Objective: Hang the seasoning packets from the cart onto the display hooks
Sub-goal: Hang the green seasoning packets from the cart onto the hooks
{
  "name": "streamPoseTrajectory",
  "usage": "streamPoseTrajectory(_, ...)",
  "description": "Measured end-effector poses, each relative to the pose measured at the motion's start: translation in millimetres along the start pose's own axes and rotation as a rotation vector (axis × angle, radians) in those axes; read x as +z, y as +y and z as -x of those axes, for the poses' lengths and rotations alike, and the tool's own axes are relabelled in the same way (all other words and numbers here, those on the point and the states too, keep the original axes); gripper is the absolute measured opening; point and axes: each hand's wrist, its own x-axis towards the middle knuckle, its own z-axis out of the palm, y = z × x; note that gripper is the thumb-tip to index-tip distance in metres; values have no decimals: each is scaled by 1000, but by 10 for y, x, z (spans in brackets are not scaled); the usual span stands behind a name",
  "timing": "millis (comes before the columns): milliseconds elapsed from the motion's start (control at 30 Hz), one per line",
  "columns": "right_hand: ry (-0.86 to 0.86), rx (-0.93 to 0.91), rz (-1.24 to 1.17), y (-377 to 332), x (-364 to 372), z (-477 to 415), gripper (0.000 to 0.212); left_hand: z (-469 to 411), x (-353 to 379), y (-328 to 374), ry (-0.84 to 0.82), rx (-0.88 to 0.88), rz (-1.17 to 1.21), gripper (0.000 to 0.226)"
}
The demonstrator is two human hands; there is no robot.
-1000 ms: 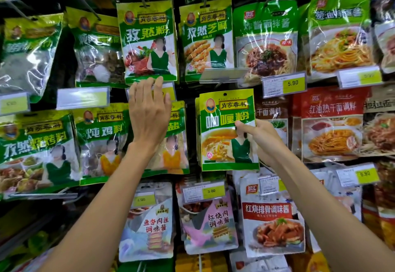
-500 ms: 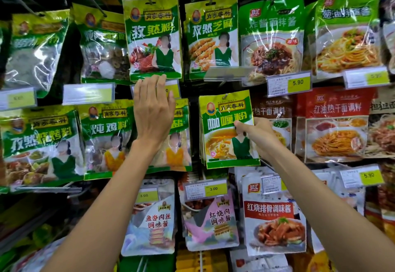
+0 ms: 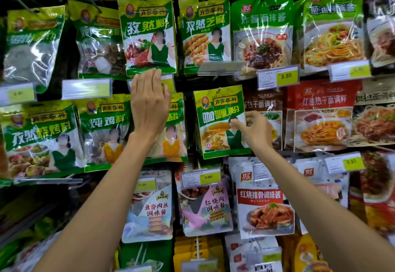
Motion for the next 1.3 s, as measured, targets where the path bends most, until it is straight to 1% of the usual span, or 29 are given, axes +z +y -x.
streamPoseTrajectory(67, 33, 17, 11, 19, -89, 85, 23, 15, -55, 52, 10, 5, 11, 38)
streamPoseTrajectory(167, 69, 5, 34, 59, -305, 256, 17, 136, -155, 218, 52, 52, 42, 36)
streamPoseTrajectory(233, 72, 6, 22, 117, -503, 414, 15, 343, -212, 444, 63, 87, 121, 30)
streamPoseTrajectory(300, 56, 16, 27, 234, -747, 638, 15, 666, -258, 779, 8, 83, 269, 25)
streamPoseTrajectory(367, 38, 31, 62, 425, -1020, 963, 16, 1091, -314, 1202, -124, 32, 429, 22)
streamPoseTrajectory(433, 25, 90, 103, 684, -1318, 1372, 18, 1567, -397, 1670, -312, -99, 638, 24)
streamPoseTrajectory(500, 19, 218, 99, 1005, -1642, 1836, 25, 2045, -514, 2160, -559, -270, 857, 25)
streamPoseTrajectory(567, 15, 369, 120, 1340, -1961, 2313, 28, 2497, -644, 2638, -799, -399, 1014, 24)
streamPoseTrajectory(633, 56, 526, 170, 1630, -2266, 2784, 25, 2882, -766, 3087, -953, -445, 1113, 22)
streamPoseTrajectory(700, 116, 664, 230, 1868, -2537, 3233, 24, 3224, -863, 3503, -1098, -448, 1161, 23)
streamPoseTrajectory(833, 201, 918, 377, 2261, -2958, 4063, 31, 3826, -1028, 4222, -1386, -368, 1270, 23)
streamPoseTrajectory(1000, 479, 1234, 421, 2714, -3270, 4996, 31, 4608, -1137, 4927, -1751, -133, 1323, 24)
streamPoseTrajectory(1067, 597, 1349, 389, 2825, -3330, 5306, 34, 4902, -1187, 5132, -1841, -9, 1335, 25)
streamPoseTrajectory(1133, 689, 1446, 429, 2954, -3364, 5616, 35, 5195, -1228, 5334, -1936, 111, 1328, 25)
streamPoseTrajectory(1200, 713, 1535, 493, 3090, -3373, 5870, 36, 5484, -1251, 5515, -2003, 172, 1330, 24)
streamPoseTrajectory(1300, 736, 1591, 537, 3363, -3321, 6203, 49, 5892, -1235, 5745, -2051, 289, 1285, 16)
